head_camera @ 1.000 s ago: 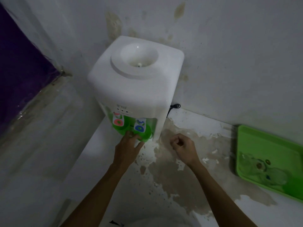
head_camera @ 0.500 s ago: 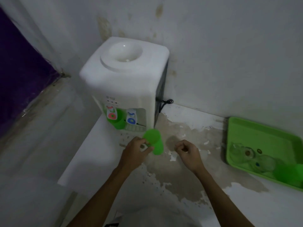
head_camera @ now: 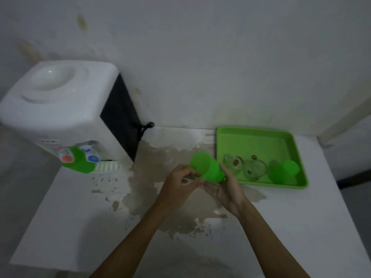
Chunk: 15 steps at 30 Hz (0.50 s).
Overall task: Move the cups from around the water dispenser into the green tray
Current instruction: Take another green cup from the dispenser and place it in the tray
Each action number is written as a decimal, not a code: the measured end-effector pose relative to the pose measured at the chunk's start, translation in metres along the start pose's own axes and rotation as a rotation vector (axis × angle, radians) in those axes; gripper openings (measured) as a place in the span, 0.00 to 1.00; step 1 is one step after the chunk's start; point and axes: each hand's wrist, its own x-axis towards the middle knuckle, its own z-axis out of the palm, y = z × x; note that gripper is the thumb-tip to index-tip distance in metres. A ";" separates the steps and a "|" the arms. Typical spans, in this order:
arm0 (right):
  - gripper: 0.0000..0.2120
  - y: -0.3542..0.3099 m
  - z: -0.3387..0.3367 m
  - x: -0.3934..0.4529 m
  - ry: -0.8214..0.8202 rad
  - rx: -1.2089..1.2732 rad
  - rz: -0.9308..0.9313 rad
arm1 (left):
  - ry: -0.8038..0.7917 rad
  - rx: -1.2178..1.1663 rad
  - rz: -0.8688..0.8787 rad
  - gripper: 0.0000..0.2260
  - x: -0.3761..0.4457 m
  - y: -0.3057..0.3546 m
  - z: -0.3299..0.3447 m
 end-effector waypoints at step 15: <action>0.28 -0.153 -0.094 0.033 0.468 -0.842 -0.783 | -0.080 0.079 -0.109 0.11 0.102 0.023 0.110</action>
